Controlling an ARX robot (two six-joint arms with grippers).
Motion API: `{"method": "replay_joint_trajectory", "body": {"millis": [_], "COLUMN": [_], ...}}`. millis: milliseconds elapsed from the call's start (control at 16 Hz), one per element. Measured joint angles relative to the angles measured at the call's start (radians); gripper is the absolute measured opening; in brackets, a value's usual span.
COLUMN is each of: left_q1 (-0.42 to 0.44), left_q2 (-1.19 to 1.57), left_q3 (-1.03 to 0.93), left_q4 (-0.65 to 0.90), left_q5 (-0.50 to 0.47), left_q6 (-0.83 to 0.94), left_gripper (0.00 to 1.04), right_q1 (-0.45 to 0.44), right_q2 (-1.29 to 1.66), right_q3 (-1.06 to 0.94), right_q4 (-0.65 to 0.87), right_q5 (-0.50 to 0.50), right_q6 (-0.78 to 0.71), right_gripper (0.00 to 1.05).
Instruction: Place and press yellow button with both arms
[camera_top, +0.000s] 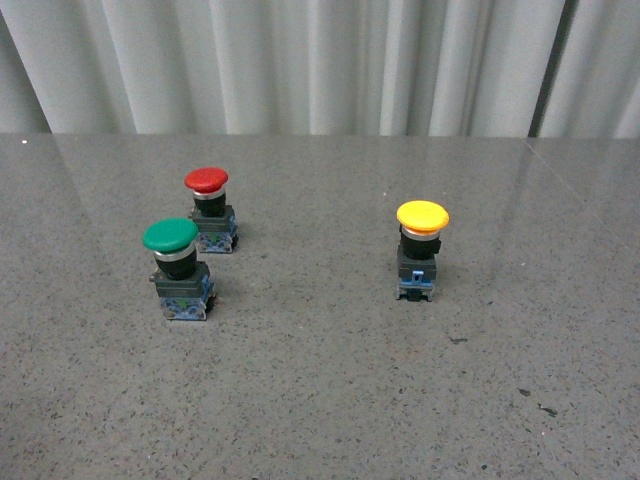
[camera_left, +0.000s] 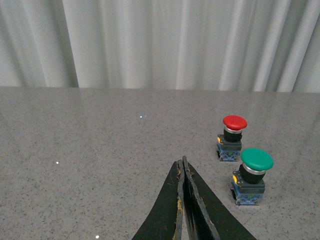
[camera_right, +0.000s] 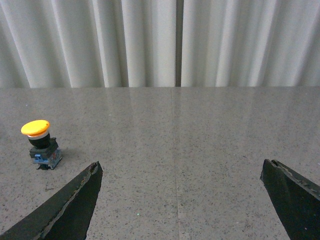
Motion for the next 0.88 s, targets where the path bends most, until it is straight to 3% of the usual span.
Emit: {"method": "replay_joint_trajectory", "body": {"millis": [875], "left_q1": [0.0], "left_q2": [-0.277], "left_q3": [-0.071], "left_q4": [-0.189], "left_q5": [0.0], "left_q6": [0.0], "left_gripper": [0.04], "right_q1": [0.0], "right_q2": [0.0], "right_q3": [0.0], "right_q4": [0.0], "right_q5": [0.0], "right_q6": [0.0], "right_gripper": [0.98]}}
